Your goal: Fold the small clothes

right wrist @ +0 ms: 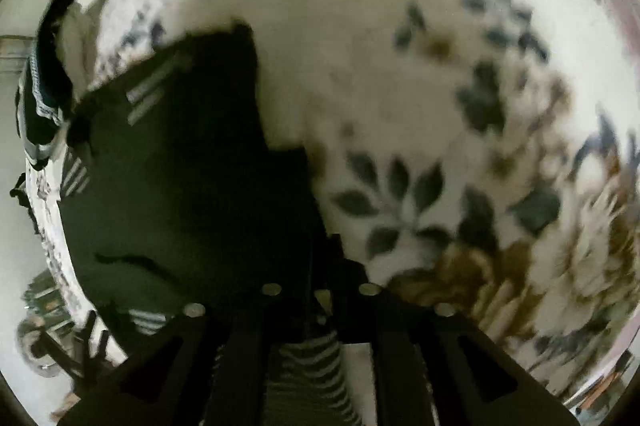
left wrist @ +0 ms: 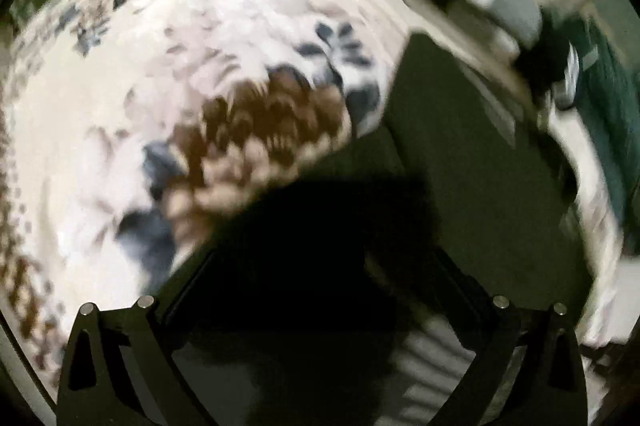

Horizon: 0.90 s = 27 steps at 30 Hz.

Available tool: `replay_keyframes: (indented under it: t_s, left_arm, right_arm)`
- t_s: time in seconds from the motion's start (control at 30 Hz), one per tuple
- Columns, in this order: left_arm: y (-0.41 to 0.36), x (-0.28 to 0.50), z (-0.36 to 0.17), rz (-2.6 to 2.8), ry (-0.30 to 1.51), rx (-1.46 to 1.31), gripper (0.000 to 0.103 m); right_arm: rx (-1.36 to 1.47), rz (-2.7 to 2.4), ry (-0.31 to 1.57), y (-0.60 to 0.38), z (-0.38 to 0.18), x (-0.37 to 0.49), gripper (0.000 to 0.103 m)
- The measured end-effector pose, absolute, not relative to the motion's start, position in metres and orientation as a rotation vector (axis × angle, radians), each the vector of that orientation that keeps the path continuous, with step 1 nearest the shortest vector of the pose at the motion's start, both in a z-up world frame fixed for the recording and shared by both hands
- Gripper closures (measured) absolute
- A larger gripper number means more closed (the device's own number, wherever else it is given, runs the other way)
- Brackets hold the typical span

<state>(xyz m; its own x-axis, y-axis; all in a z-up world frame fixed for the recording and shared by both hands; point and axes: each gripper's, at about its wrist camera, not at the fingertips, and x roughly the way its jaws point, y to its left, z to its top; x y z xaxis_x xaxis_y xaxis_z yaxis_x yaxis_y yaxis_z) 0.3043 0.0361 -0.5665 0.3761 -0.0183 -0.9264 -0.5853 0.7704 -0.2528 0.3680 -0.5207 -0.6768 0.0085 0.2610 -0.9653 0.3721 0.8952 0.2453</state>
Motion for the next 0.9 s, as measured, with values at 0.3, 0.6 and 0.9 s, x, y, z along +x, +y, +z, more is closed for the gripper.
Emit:
replay_keyframes:
  t_s: [0.3,0.6,0.9]
  left_arm:
    - [0.073,0.339,-0.590,0.297,1.032,-0.869,0.091]
    - [0.077,0.326,-0.593,0.225,1.011,-0.838,0.097]
    - [0.092,0.322,-0.605,0.173,1.005,-0.908,0.097]
  right_arm:
    - [0.383,0.366,1.507,-0.354,-0.642,0.456,0.057]
    - [0.224,0.736,1.635,-0.105,-0.699,0.552,0.057]
    - [0.159,0.617,1.508,-0.065,-0.691,0.587,0.102]
